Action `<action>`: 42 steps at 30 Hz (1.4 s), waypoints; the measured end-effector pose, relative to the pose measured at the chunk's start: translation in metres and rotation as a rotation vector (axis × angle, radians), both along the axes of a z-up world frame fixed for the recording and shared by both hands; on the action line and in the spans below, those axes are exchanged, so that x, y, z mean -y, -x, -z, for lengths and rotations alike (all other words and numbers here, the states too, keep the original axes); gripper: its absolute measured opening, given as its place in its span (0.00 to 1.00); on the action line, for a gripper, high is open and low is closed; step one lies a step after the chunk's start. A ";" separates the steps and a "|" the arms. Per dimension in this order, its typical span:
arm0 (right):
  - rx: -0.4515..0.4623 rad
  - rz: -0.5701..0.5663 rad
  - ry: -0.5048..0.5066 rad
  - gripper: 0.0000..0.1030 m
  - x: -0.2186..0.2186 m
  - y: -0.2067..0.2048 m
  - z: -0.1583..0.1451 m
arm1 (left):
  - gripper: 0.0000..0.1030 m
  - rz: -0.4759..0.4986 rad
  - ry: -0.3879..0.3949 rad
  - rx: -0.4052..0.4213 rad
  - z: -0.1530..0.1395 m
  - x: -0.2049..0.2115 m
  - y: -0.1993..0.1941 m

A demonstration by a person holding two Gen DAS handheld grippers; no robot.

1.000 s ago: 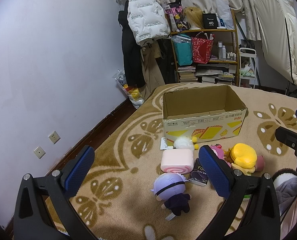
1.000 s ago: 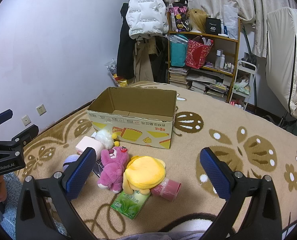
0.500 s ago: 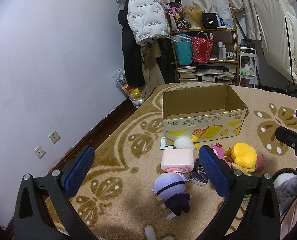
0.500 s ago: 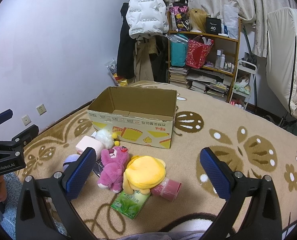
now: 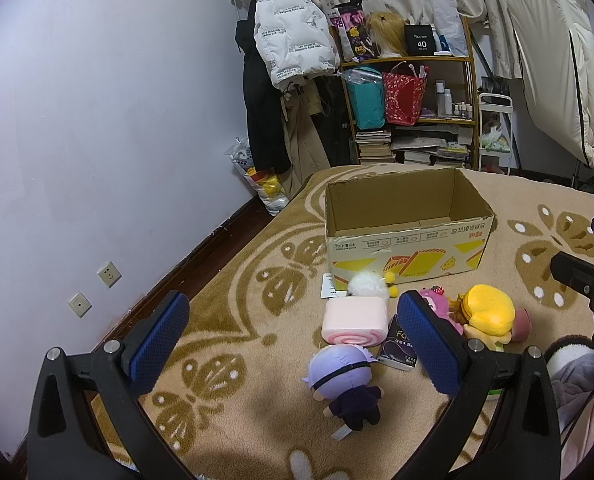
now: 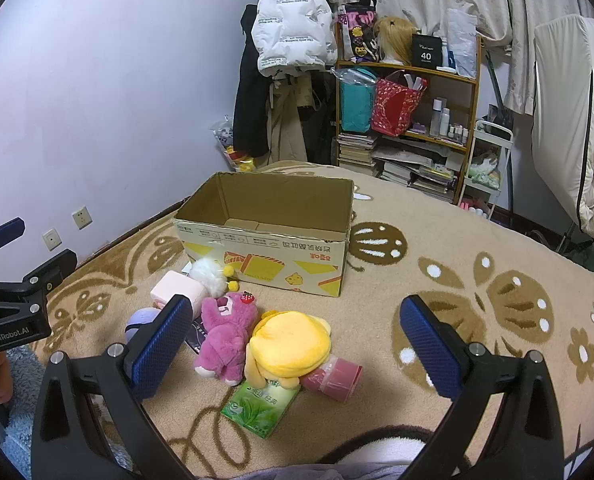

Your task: Organize soft objects

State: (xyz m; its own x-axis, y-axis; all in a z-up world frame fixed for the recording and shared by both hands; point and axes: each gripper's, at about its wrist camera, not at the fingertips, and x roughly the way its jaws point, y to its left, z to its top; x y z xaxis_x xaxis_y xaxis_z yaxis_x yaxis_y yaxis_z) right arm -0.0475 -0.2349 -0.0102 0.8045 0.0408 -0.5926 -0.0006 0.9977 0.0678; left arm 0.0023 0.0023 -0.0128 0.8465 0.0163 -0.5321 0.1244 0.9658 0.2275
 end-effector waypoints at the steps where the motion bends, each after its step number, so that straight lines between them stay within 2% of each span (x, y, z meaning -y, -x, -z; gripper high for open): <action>1: 0.000 0.000 0.000 1.00 0.000 0.000 0.000 | 1.00 0.001 0.001 0.000 0.000 0.000 0.000; 9: -0.001 0.002 -0.005 1.00 0.000 -0.002 -0.003 | 1.00 0.001 0.000 -0.002 0.000 0.000 0.000; 16: -0.021 0.021 -0.093 1.00 0.018 -0.009 0.004 | 1.00 0.008 -0.006 -0.029 0.008 -0.001 -0.003; 22: -0.059 0.020 -0.147 1.00 0.024 -0.021 0.007 | 1.00 0.038 0.019 -0.135 0.017 0.001 -0.027; 26: -0.095 0.010 -0.159 1.00 0.021 -0.037 0.014 | 1.00 0.017 0.073 -0.233 0.025 -0.002 -0.048; 30: -0.139 0.002 -0.155 1.00 0.015 -0.057 0.022 | 1.00 -0.024 0.101 -0.259 0.031 -0.006 -0.065; 37: -0.246 0.018 -0.165 1.00 0.014 -0.085 0.046 | 1.00 -0.020 0.003 -0.339 0.056 0.009 -0.108; 42: -0.305 0.023 -0.170 1.00 0.014 -0.098 0.062 | 1.00 -0.018 -0.001 -0.403 0.075 0.012 -0.134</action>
State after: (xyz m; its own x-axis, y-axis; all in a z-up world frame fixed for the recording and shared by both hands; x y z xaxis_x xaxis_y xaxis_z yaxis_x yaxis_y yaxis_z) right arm 0.0502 -0.2489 -0.0721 0.5932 0.1435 -0.7922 0.0681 0.9715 0.2270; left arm 0.1366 -0.0098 -0.0881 0.5699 0.0302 -0.8211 0.1869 0.9684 0.1653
